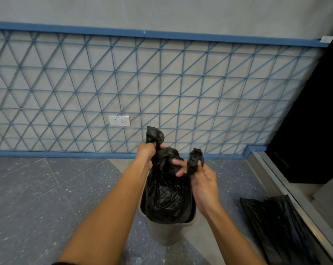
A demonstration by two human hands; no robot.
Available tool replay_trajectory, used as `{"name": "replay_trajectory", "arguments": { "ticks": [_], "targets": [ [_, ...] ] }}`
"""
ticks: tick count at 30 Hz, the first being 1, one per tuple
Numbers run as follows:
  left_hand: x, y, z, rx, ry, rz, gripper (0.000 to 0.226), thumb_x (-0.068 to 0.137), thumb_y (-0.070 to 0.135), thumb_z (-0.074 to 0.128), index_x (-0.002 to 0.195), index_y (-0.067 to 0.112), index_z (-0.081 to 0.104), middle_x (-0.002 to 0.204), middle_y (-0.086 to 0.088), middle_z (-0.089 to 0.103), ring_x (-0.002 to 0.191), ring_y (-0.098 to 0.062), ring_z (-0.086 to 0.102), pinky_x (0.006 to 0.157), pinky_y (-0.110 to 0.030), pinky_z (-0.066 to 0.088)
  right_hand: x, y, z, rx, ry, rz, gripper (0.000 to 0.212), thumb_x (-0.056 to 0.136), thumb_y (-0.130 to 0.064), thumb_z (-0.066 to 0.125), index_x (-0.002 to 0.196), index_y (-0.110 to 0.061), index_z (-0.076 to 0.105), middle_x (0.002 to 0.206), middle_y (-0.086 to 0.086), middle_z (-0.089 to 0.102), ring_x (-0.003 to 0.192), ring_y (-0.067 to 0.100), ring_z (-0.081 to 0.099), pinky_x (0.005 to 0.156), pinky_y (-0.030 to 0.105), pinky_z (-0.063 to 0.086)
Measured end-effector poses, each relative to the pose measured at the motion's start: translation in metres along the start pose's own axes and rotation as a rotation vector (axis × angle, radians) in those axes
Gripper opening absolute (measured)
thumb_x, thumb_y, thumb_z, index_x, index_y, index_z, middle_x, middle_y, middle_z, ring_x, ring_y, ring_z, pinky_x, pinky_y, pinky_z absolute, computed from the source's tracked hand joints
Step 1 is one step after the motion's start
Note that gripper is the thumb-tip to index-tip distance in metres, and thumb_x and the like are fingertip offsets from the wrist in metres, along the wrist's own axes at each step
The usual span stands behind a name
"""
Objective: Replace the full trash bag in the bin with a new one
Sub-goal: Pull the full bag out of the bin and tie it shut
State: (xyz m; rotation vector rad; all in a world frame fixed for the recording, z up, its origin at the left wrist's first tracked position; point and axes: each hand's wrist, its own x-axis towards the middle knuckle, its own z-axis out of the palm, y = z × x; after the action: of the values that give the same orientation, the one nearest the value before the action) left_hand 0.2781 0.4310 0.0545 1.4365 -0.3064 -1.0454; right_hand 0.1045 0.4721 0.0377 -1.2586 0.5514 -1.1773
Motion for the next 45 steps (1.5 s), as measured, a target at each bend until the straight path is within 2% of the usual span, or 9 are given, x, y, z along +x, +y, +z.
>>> {"name": "replay_trajectory", "arguments": {
  "ticks": [3,11,15,19,23,28,33,38,45],
  "targets": [
    [0.012,0.006,-0.013,-0.027,0.065,-0.022,0.03,0.099,0.001,0.031,0.077,0.005,0.051,0.056,-0.004,0.059,0.036,-0.013,0.059,0.049,-0.03,0.051,-0.026,-0.014,-0.026,0.167,0.106,0.058,0.063,0.098,-0.003,0.029,0.048,-0.019,0.063,0.051,0.006,0.061,0.071,0.023,0.069,0.093,0.041,0.045],
    [0.025,0.009,-0.011,-0.055,0.074,0.075,0.026,0.099,0.004,0.033,0.114,-0.001,0.054,0.069,-0.009,0.056,0.054,-0.02,0.06,0.033,-0.02,0.046,-0.057,-0.025,-0.049,0.24,0.168,0.202,0.05,0.039,-0.055,0.087,0.049,-0.016,0.057,0.049,0.009,0.052,0.063,0.025,0.066,0.074,0.033,0.057],
    [0.012,0.008,-0.022,-0.242,-0.174,0.111,0.036,0.099,0.038,0.037,0.101,0.008,0.055,0.072,-0.006,0.07,0.057,-0.014,0.07,0.06,-0.032,0.056,-0.034,-0.034,-0.044,0.409,0.213,0.19,0.022,0.065,-0.031,0.068,0.054,-0.014,0.061,0.056,0.007,0.058,0.059,0.022,0.067,0.06,0.027,0.058],
    [0.0,-0.028,-0.054,-0.229,-0.546,0.015,0.056,0.093,0.05,0.03,0.124,0.007,0.051,0.116,-0.009,0.066,0.109,-0.019,0.063,0.1,-0.033,0.045,-0.003,-0.038,-0.038,0.525,0.208,0.255,0.037,0.092,-0.024,0.041,0.062,-0.012,0.059,0.06,0.005,0.061,0.06,0.022,0.067,0.061,0.031,0.059],
    [-0.014,-0.07,-0.05,0.137,-0.626,-0.07,0.029,0.092,0.032,0.047,0.105,0.013,0.065,0.108,-0.002,0.07,0.097,-0.012,0.067,0.086,-0.021,0.05,0.023,-0.044,-0.023,0.463,0.11,0.264,0.047,0.099,-0.024,0.036,0.062,-0.011,0.061,0.062,0.007,0.063,0.061,0.025,0.067,0.062,0.032,0.059],
    [-0.012,-0.069,-0.027,-0.128,-0.409,0.137,0.015,0.092,0.011,0.053,0.104,0.012,0.062,0.1,-0.006,0.073,0.097,-0.022,0.066,0.088,-0.03,0.052,0.022,-0.038,-0.047,0.45,0.126,0.177,0.028,0.09,-0.035,0.047,0.088,-0.013,0.064,0.085,0.009,0.071,0.083,0.025,0.071,0.073,0.034,0.059],
    [-0.015,-0.056,-0.024,-0.175,-0.26,0.235,0.013,0.094,0.017,0.052,0.104,0.02,0.06,0.103,-0.004,0.068,0.099,-0.022,0.064,0.091,-0.034,0.05,-0.021,0.005,-0.062,-0.051,0.065,0.276,0.12,0.038,-0.063,0.083,0.139,-0.034,0.025,0.138,-0.014,0.042,0.124,-0.001,0.042,0.107,0.026,0.03],
    [-0.03,-0.042,-0.002,-0.186,-0.294,0.296,0.013,0.094,0.012,0.052,0.103,0.017,0.059,0.093,-0.003,0.069,0.08,-0.012,0.068,0.079,-0.027,0.055,0.007,0.014,-0.018,-0.318,0.026,0.085,0.045,0.079,-0.007,0.071,0.113,-0.031,0.053,0.115,-0.011,0.061,0.108,-0.008,0.056,0.096,0.014,0.043],
    [-0.035,-0.007,0.005,-0.372,-0.344,0.188,0.024,0.094,0.03,0.052,0.098,0.008,0.061,0.11,-0.016,0.069,0.105,-0.031,0.064,0.097,-0.044,0.048,0.058,-0.01,0.008,-0.288,0.178,-0.069,0.037,0.095,-0.036,0.049,0.094,-0.007,0.072,0.095,0.002,0.073,0.094,0.012,0.068,0.086,0.026,0.053]
  ]
}}
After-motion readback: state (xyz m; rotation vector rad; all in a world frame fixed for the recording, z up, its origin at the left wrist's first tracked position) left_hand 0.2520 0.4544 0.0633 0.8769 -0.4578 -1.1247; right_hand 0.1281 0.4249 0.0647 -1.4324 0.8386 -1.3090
